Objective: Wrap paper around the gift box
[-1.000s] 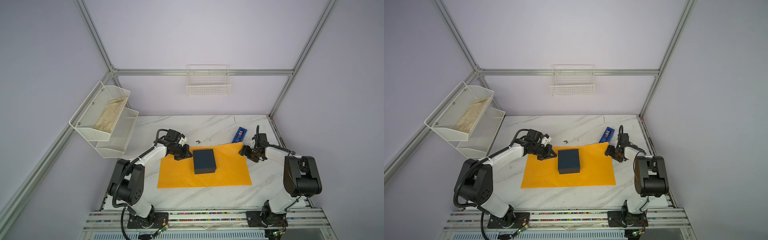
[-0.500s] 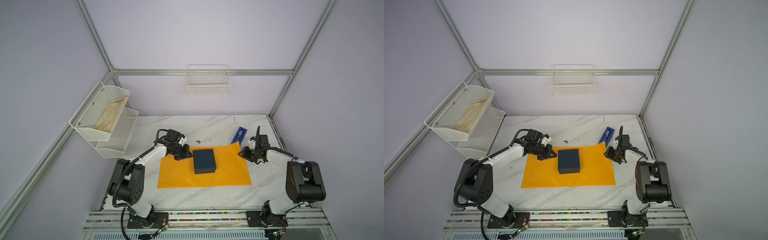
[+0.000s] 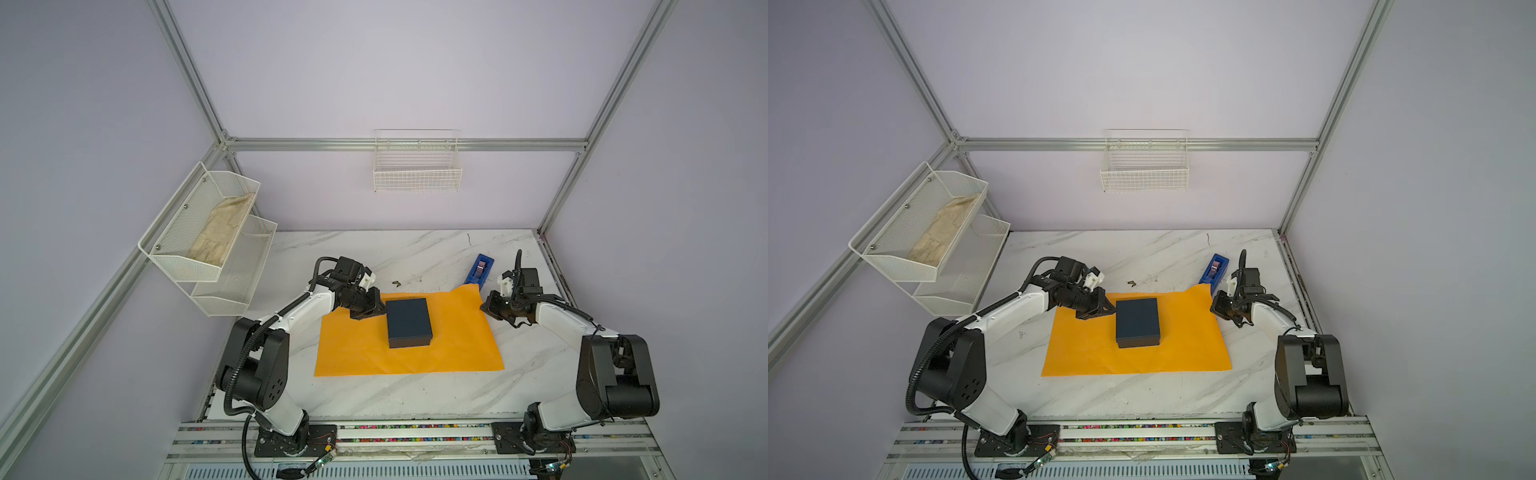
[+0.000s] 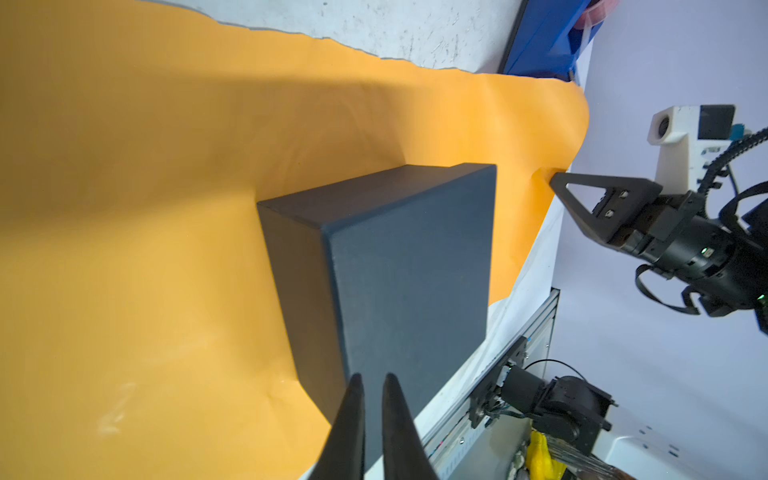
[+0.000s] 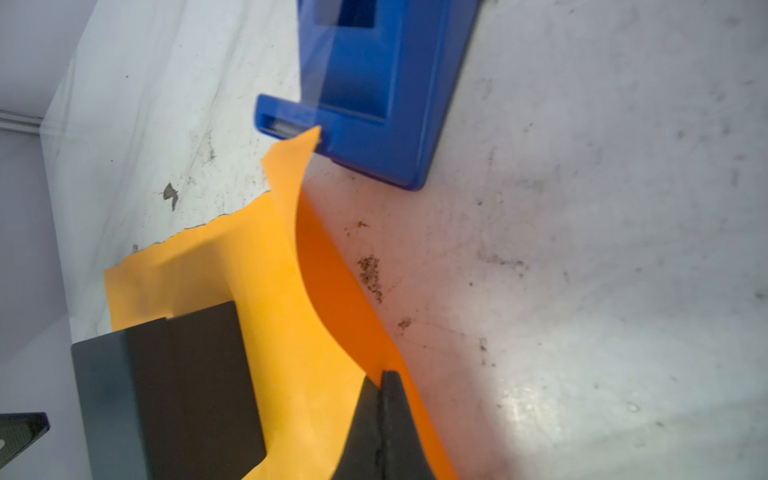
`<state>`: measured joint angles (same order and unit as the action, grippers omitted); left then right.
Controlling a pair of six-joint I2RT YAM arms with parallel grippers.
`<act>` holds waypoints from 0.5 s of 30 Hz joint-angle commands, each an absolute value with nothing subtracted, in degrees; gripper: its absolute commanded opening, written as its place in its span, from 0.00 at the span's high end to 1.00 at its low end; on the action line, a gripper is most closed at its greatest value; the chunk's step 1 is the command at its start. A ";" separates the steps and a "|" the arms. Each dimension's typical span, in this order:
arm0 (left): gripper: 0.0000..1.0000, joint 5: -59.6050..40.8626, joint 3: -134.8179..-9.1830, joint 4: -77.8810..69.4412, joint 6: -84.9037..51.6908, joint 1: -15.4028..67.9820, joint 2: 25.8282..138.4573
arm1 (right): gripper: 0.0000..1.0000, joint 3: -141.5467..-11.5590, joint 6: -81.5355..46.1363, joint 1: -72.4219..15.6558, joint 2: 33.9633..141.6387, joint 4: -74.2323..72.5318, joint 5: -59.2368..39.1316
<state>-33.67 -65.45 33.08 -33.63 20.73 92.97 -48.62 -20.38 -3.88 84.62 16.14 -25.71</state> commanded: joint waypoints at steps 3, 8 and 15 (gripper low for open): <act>0.73 -34.50 -75.69 33.05 -36.85 23.59 92.10 | 1.00 -54.45 -26.94 -11.26 81.91 18.39 -26.58; 0.58 -33.76 -81.49 32.96 -40.04 27.66 94.85 | 1.00 -58.10 -32.90 -18.97 81.89 16.56 -25.94; 0.48 -32.72 -87.99 32.52 -43.08 31.15 99.89 | 1.00 -60.33 -37.55 -26.74 83.38 12.89 -25.57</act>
<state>-33.36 -82.52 33.41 -41.08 30.81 98.78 -58.87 -34.15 -24.97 83.05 14.63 -25.96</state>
